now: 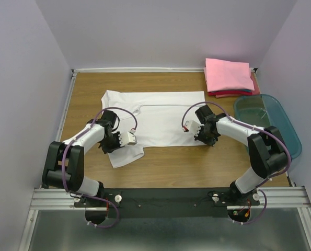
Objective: Fold and stack the t-shirts
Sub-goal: Fold the tshirt
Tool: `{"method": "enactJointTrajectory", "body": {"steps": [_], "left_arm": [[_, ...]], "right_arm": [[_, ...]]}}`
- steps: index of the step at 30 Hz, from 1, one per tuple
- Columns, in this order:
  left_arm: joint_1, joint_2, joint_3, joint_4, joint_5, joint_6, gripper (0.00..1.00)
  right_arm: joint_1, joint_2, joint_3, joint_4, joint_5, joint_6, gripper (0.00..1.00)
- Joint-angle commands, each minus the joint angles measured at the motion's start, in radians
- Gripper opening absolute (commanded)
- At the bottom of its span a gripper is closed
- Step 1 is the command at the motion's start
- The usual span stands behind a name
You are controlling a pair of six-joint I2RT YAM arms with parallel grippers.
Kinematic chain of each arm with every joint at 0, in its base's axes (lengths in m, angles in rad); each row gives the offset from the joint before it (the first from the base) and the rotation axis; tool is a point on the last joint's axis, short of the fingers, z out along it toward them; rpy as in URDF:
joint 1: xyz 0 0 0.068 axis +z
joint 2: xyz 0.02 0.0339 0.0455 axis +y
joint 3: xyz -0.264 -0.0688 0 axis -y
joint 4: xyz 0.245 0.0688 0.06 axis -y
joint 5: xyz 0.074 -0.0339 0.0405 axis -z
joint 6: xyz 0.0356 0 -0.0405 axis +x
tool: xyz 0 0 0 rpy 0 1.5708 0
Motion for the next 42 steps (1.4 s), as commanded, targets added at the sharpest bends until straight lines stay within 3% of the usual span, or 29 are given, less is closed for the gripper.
{"method": "enactJointTrajectory", "body": {"steps": [1, 3, 15, 20, 29, 42], "left_arm": [[-0.002, 0.050, -0.023, -0.004, -0.018, 0.019, 0.12], [-0.002, 0.036, -0.007, -0.022, -0.007, 0.024, 0.00], [0.004, -0.099, 0.136, -0.249, 0.048, 0.047, 0.00], [0.059, -0.105, 0.197, -0.300, 0.062, 0.071, 0.00], [0.133, 0.037, 0.453, -0.337, 0.100, 0.090, 0.00], [0.163, 0.246, 0.629, -0.305, 0.089, 0.091, 0.00]], "right_arm": [[0.003, 0.016, -0.021, 0.018, 0.009, 0.011, 0.01], [0.003, 0.005, -0.016, 0.013, 0.010, 0.012, 0.01], [0.001, -0.165, -0.013, -0.099, -0.010, 0.005, 0.00], [-0.011, -0.214, 0.005, -0.130, -0.011, -0.008, 0.01], [-0.085, -0.113, 0.142, -0.142, -0.027, -0.078, 0.01], [-0.123, 0.086, 0.343, -0.142, -0.022, -0.169, 0.01]]}}
